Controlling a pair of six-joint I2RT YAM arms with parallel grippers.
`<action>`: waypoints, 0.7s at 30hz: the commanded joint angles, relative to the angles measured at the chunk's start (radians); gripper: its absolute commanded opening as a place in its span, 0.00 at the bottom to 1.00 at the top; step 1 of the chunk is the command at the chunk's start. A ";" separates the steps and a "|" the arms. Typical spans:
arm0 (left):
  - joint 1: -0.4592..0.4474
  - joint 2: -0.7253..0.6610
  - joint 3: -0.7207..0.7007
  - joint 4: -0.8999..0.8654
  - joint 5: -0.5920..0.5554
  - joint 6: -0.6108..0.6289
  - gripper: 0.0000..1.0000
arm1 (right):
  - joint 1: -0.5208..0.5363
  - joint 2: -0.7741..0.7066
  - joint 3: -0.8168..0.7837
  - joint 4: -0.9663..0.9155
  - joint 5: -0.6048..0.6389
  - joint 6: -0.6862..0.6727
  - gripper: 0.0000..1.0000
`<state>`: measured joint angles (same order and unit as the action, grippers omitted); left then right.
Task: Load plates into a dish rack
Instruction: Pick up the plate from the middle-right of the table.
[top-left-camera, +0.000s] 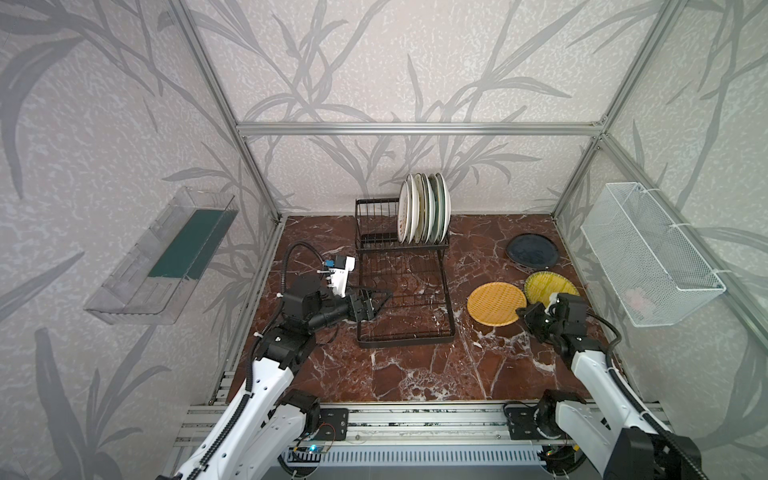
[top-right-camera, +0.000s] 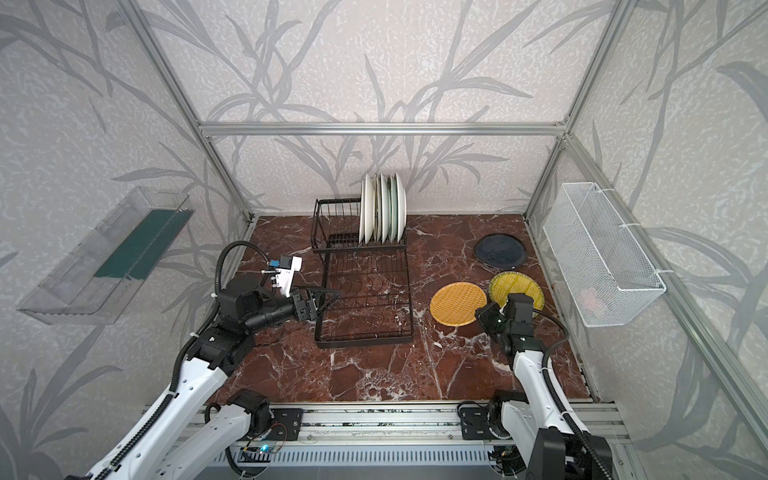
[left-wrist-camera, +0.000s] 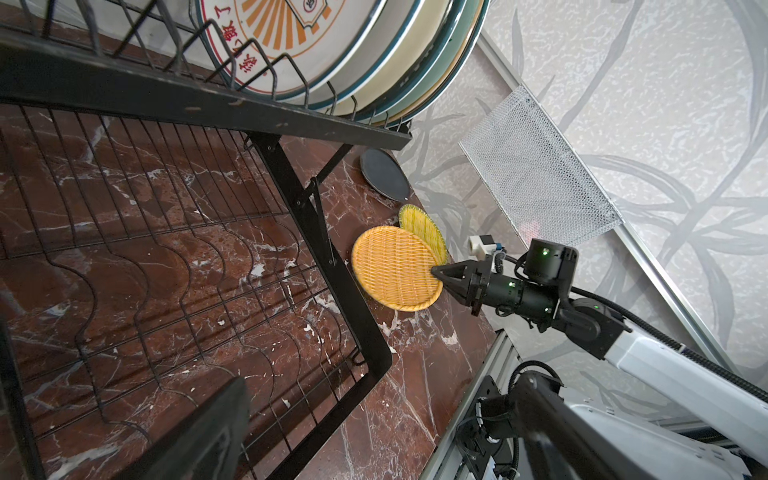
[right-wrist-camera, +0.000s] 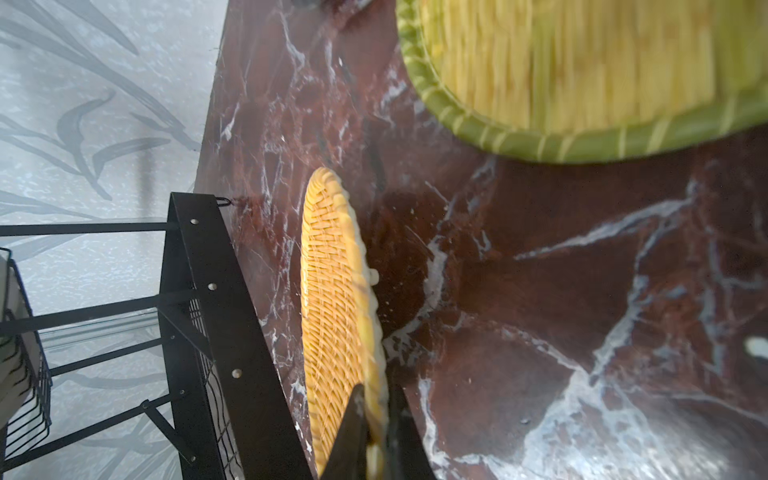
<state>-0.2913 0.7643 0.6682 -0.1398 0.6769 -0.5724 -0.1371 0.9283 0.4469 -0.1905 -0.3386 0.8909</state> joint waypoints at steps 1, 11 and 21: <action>0.007 -0.025 -0.017 0.054 -0.054 -0.022 0.99 | 0.005 0.010 0.158 -0.161 0.038 -0.033 0.00; -0.088 -0.040 -0.091 0.241 -0.240 -0.070 0.97 | 0.137 0.046 0.479 -0.503 0.186 -0.037 0.00; -0.474 0.144 -0.045 0.356 -0.559 0.287 0.99 | 0.369 0.118 0.633 -0.609 0.262 0.091 0.00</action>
<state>-0.7231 0.8639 0.5842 0.1360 0.2436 -0.4324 0.1837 1.0340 1.0122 -0.7734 -0.1162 0.9272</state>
